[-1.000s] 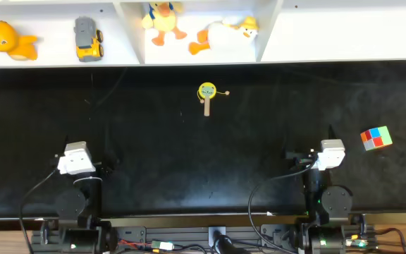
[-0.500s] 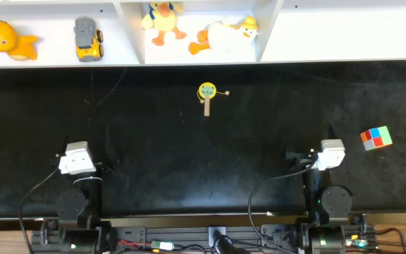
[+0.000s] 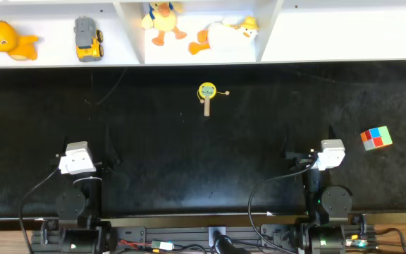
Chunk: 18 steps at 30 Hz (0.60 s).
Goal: Store Toys
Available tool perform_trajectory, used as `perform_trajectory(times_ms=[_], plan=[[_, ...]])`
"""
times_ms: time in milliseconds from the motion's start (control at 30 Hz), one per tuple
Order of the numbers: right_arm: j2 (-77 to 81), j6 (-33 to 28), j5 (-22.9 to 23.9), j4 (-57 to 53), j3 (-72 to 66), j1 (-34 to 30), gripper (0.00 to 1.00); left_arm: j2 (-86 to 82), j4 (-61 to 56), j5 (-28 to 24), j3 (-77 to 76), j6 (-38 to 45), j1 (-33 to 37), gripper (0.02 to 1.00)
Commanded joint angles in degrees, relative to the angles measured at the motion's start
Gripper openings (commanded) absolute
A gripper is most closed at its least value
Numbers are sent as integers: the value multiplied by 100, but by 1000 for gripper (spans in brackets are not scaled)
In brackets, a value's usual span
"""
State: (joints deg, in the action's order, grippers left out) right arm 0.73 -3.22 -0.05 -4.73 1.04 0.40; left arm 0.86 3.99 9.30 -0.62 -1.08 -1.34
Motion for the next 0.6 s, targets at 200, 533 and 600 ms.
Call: perform_trajectory(times_ms=[200, 533, 600], plan=[[-52, 26, 48, 26, -76, 35, 996, -74, 2, 66, 17, 127, 26, 998], [225, 501, 2020, -173, 284, 686, 993, -74, 2, 66, 17, 127, 26, 996], [387, 588, 2387, -173, 442, 981, 996, -74, 2, 66, 17, 127, 26, 998]])
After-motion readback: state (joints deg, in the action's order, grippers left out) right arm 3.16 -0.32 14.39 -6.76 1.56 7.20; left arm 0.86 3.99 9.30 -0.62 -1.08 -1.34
